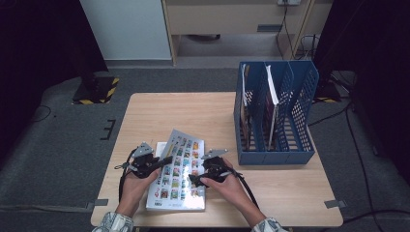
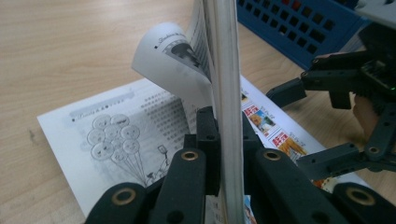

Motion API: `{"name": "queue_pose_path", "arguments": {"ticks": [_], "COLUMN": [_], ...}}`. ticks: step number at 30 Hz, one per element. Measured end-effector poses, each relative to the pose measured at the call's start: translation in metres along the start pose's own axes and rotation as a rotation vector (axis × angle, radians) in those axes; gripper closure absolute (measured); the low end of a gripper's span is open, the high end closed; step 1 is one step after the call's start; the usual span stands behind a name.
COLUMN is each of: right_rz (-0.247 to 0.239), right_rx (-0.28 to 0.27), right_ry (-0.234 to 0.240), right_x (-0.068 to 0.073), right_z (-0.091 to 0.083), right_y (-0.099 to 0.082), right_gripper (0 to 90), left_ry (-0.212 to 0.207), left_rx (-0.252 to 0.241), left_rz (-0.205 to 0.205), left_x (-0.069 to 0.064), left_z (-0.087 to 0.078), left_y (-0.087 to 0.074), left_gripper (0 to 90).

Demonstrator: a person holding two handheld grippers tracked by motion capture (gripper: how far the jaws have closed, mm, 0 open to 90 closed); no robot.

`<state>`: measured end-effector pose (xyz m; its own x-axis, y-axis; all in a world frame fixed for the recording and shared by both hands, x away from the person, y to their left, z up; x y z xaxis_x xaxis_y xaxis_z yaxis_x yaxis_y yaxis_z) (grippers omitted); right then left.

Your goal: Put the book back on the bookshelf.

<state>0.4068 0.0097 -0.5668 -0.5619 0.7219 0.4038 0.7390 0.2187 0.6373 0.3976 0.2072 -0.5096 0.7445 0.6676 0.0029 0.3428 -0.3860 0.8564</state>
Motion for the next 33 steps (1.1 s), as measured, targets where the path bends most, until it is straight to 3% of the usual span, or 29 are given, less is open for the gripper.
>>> {"name": "queue_pose_path", "arguments": {"ticks": [8, 22, 25, 30, 33], "right_rz": [0.028, 0.067, 0.060, 0.035, 0.021], "right_rx": [0.008, 0.015, 0.017, 0.009, 0.005], "right_ry": [0.045, 0.112, 0.106, 0.078, 0.061], "right_x": [0.001, 0.005, 0.005, 0.006, 0.007], "right_z": [0.000, 0.005, 0.005, 0.006, 0.006], "right_y": [0.001, 0.004, 0.005, 0.004, 0.003], "right_gripper": [4.4, 4.3, 5.2, 6.2, 6.1], "left_ry": [-0.008, -0.017, -0.002, 0.051, 0.113], "left_rx": [-0.059, -0.111, -0.093, 0.004, 0.057], "left_rz": [0.021, -0.028, -0.039, -0.023, -0.009], "left_x": [-0.004, 0.003, 0.006, 0.014, 0.021], "left_z": [-0.007, -0.014, -0.012, -0.004, 0.000], "left_y": [0.011, 0.012, 0.009, -0.003, -0.013], "left_gripper": [85.5, 85.5, 85.4, 82.9, 75.4]}}
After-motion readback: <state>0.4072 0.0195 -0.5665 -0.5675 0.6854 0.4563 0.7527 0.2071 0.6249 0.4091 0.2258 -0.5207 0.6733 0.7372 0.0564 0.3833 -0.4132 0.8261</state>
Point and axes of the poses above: each handheld gripper's, and its own axes: z roughly forward along the jaws, y roughly out of its top, x roughly to its left, the point moved 5 cm from there along z, roughly forward along the jaws, and after that the axes turned 14 degrees about z, right-handed, at the moved point
